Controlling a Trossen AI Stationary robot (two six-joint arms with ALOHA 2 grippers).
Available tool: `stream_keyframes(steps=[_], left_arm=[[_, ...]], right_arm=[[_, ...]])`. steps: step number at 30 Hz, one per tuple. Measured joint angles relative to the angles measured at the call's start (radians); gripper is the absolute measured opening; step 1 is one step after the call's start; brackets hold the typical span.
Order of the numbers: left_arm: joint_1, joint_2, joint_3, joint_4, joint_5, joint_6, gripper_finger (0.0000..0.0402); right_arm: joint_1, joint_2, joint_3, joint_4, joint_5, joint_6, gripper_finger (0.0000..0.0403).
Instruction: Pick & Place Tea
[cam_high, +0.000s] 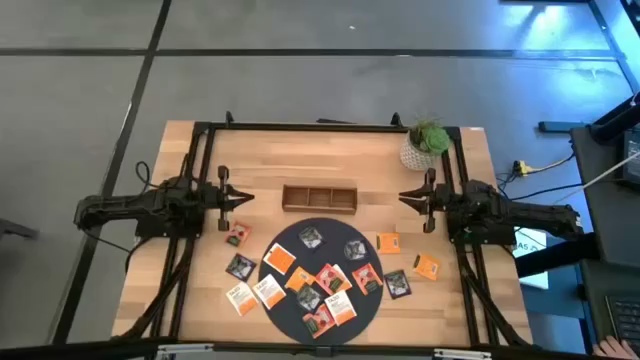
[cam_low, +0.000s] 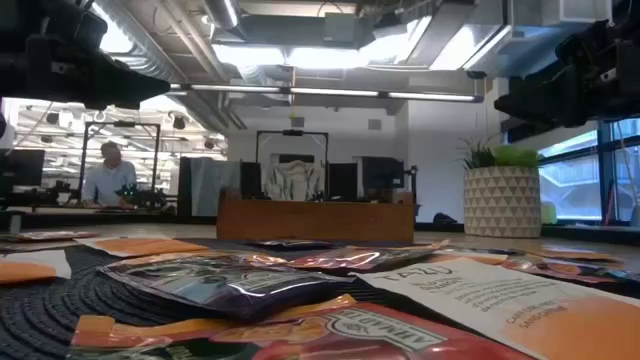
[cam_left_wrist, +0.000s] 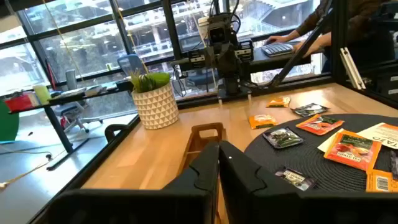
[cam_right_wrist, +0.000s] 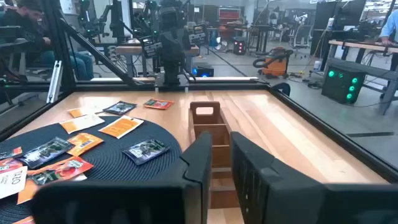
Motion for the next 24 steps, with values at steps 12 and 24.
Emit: stream_keyframes(steps=[12,24], left_arm=[[0.000,0.000,0.000,0.000,0.000,0.000,0.0013],[0.000,0.000,0.000,0.000,0.000,0.000,0.0012]], right_arm=[[0.000,0.000,0.000,0.000,0.000,-0.001,0.0061],[0.000,0.000,0.000,0.000,0.000,-0.001,0.0061]])
